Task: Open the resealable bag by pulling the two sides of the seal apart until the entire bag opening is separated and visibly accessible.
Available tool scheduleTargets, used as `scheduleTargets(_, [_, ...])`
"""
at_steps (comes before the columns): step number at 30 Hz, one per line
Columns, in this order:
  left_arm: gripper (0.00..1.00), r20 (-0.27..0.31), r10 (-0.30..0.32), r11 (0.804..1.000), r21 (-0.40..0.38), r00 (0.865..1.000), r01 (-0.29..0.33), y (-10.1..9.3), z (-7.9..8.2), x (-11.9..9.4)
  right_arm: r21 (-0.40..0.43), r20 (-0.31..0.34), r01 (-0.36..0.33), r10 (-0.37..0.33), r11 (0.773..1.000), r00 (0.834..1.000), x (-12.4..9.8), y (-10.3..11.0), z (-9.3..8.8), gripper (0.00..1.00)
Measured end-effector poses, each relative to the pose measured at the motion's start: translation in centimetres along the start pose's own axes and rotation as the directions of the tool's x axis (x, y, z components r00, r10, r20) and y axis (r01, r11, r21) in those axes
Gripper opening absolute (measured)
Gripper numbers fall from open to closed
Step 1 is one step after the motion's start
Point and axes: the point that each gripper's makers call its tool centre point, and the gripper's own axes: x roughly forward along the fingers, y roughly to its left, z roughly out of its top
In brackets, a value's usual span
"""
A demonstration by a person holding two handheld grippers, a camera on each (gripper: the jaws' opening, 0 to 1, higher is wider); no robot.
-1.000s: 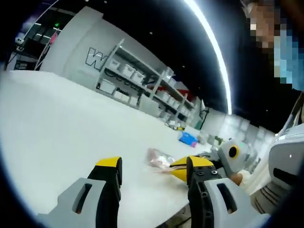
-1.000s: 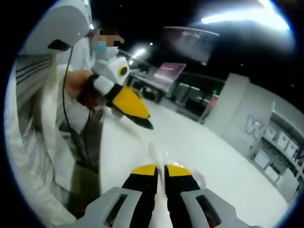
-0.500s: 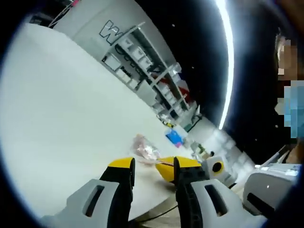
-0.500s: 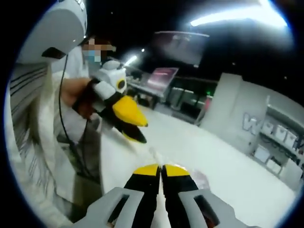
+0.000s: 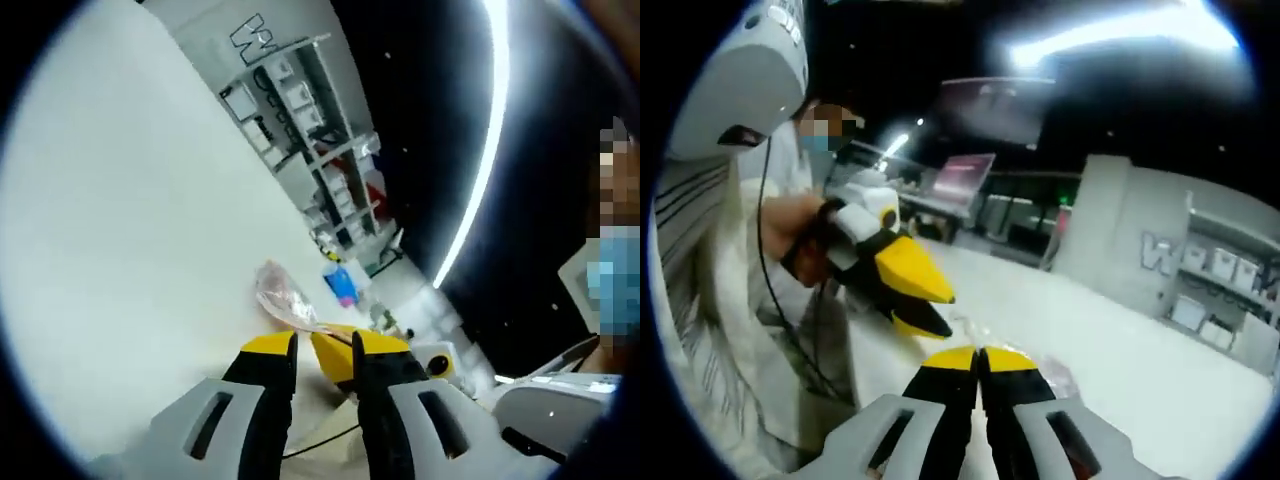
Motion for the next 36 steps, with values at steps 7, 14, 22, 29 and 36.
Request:
scheduleTargets(7, [0.19,0.04,-0.037,0.992,-0.121,0.998,0.042,-0.1,1.0,0.3,0.007,0.042,0.01,-0.01,1.0,0.999,-0.2,-0.1,0.7,0.0])
scheduleTargets(14, [0.15,0.05,-0.076,0.976,-0.201,0.996,0.084,-0.2,1.3,0.4,0.005,0.072,0.022,-0.022,1.0,0.997,-0.2,-0.1,1.0,0.0])
scheduleTargets(22, [0.09,0.08,-0.09,0.969,-0.222,0.993,0.105,0.0,1.4,-0.1,0.009,0.084,0.026,-0.027,1.0,0.996,-0.2,0.0,1.1,0.0])
scheduleTargets(29, [0.08,0.084,-0.098,0.972,-0.204,0.992,0.113,-0.7,0.6,0.7,0.003,0.077,0.02,-0.02,1.0,0.997,-0.4,-0.1,0.8,0.0])
scheduleTargets(36, [0.07,0.085,-0.107,0.974,-0.193,0.991,0.122,-1.2,0.1,0.8,0.006,0.077,0.017,-0.017,1.0,0.997,-0.5,-0.3,0.8,0.0])
